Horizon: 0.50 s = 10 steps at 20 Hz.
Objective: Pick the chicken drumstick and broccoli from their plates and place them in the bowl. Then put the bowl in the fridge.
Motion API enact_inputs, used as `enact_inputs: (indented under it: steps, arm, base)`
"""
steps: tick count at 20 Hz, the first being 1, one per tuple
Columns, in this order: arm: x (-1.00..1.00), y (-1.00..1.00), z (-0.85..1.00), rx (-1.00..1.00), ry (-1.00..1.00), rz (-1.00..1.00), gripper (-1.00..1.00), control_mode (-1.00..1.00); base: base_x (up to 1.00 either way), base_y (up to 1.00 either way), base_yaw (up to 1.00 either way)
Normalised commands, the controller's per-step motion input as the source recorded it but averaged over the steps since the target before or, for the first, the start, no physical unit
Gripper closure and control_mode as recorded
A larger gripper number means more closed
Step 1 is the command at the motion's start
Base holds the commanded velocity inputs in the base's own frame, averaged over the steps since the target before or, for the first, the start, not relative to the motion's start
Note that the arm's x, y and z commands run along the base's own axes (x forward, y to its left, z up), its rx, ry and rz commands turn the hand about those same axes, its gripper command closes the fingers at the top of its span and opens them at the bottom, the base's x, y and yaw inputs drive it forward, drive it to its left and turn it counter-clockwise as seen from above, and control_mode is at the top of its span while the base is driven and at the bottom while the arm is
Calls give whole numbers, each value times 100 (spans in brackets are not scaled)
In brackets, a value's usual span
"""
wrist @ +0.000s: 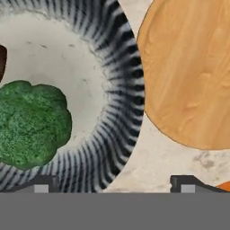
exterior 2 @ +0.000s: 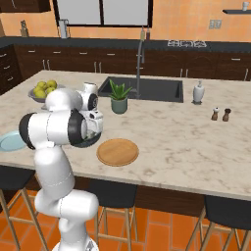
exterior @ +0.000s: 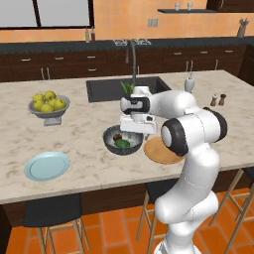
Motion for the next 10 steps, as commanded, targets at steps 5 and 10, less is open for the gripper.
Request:
enact_inputs:
  steps: [5, 10]
  arm:
    - [21, -4, -26, 0, -5, -21, -100, -100]
    - [5, -12, -18, 0, 0, -12, -100, -100]
  base:
    - [0, 0, 0]
    - [0, 0, 0]
